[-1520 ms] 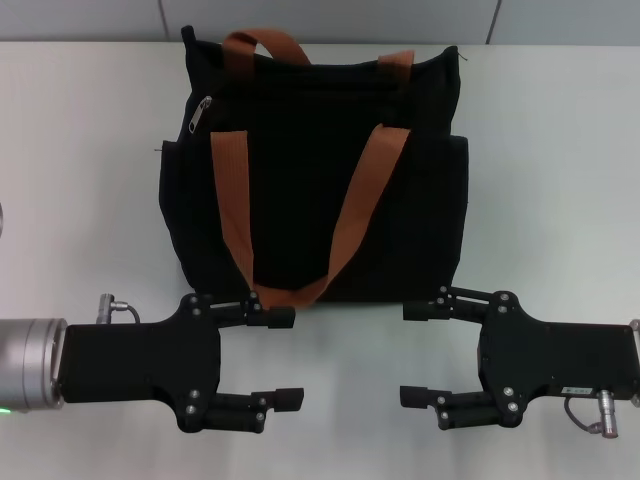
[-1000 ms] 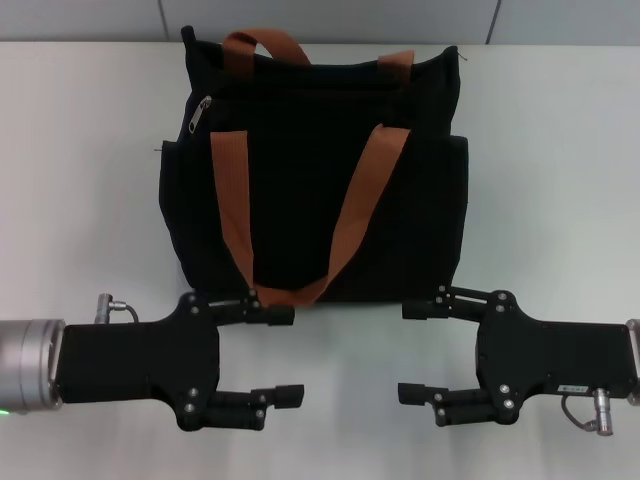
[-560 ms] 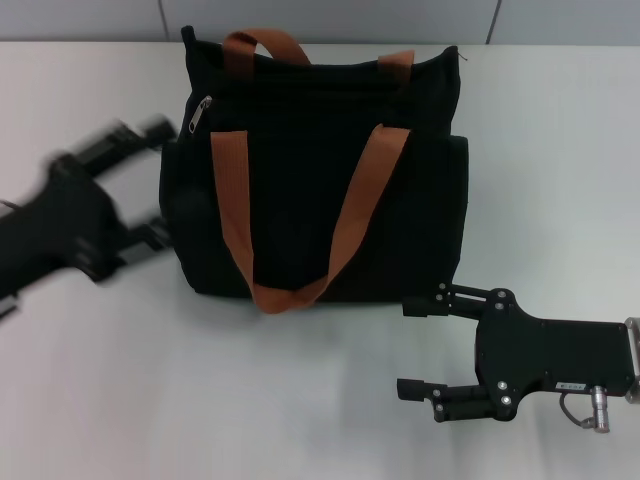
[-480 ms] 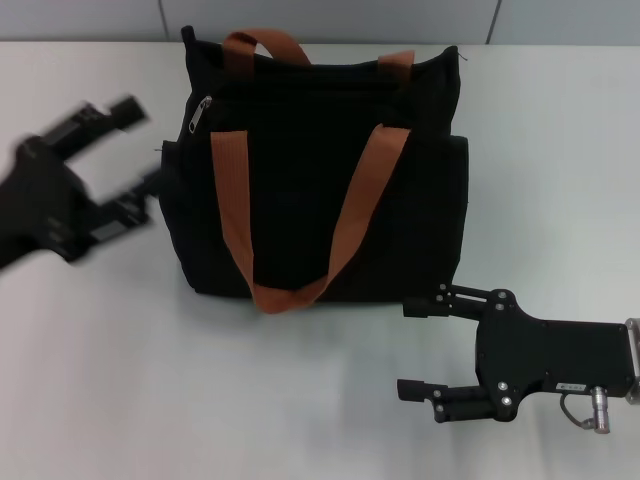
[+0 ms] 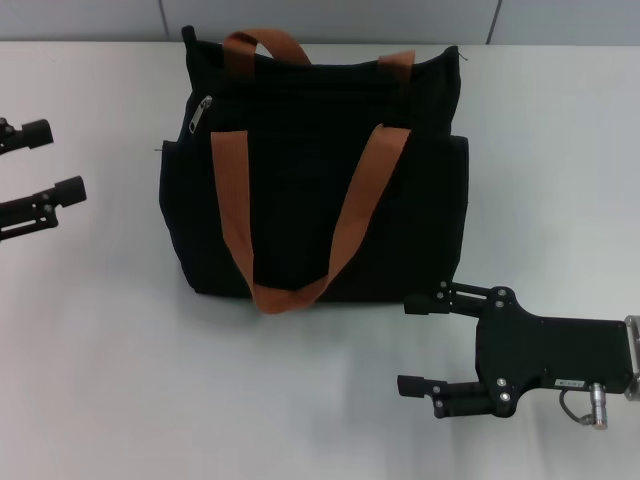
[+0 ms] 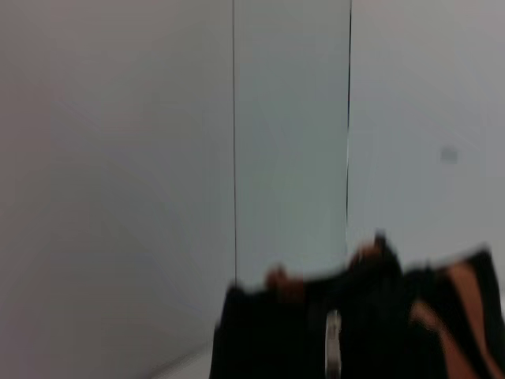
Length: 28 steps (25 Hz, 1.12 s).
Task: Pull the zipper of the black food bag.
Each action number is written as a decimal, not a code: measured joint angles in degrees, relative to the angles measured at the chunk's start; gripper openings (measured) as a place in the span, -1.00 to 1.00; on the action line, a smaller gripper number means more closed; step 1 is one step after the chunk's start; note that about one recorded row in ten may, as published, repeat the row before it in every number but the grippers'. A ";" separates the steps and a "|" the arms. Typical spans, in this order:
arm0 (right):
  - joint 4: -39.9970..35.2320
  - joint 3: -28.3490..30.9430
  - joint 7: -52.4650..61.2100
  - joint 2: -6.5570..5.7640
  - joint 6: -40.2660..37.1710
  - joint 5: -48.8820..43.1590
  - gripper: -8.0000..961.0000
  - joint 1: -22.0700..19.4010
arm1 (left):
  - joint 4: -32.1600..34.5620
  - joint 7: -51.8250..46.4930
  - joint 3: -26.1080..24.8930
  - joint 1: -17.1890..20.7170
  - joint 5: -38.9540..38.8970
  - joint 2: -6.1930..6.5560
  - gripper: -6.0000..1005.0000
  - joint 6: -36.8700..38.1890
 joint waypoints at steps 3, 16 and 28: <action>0.00 -0.01 -0.01 -0.01 0.36 0.00 0.70 0.02 | 7.02 -1.71 0.10 -0.68 9.11 -0.76 0.51 -3.80; -0.08 -0.01 -0.01 -0.01 0.46 -0.09 0.70 0.12 | 6.32 1.76 3.70 -5.44 9.64 -4.51 0.49 -12.79; 0.00 0.00 0.43 -0.01 0.49 -0.07 0.70 0.68 | 6.12 7.54 7.00 -9.97 9.80 -8.23 0.47 -22.33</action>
